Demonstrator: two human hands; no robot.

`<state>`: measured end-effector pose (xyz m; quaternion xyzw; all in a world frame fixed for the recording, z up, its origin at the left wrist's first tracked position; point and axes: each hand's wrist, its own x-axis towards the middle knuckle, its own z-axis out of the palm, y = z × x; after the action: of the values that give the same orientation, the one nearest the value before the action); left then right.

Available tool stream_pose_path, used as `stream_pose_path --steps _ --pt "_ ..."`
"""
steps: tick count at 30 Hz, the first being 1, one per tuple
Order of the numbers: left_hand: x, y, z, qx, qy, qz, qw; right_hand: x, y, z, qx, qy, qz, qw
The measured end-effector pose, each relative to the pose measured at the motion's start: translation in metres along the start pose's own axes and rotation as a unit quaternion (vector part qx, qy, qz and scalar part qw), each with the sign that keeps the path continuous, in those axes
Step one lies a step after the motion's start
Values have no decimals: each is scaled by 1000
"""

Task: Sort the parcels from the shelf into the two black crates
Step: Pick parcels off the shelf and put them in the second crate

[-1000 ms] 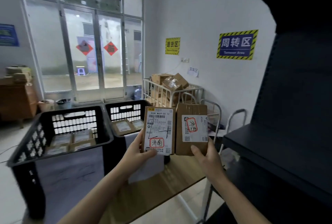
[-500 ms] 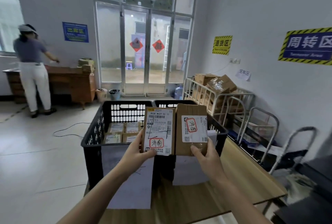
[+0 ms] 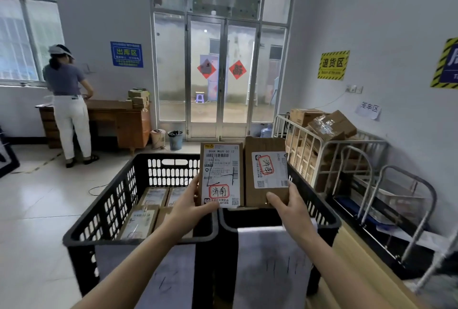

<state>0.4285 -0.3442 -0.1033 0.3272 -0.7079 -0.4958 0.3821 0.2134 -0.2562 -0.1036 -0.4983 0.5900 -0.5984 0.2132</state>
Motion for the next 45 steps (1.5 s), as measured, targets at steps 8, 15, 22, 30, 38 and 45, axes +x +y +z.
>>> stream_pose_path --steps 8,15,22,30,38,45 --pt "131 -5 61 -24 8 -16 1000 131 45 -57 -23 -5 16 1000" --pt "208 -44 90 -24 33 -85 996 214 111 -67 -22 -32 57 998" --pt "251 -90 105 24 73 -148 986 256 183 -50 -19 -47 131 990" --pt "285 -140 127 46 99 -224 968 279 246 -32 -31 -37 234 971" --pt "311 -173 129 42 107 -262 958 300 283 -14 -34 -24 278 960" --pt "327 -192 123 30 130 -292 947 314 299 -7 -16 -18 277 960"
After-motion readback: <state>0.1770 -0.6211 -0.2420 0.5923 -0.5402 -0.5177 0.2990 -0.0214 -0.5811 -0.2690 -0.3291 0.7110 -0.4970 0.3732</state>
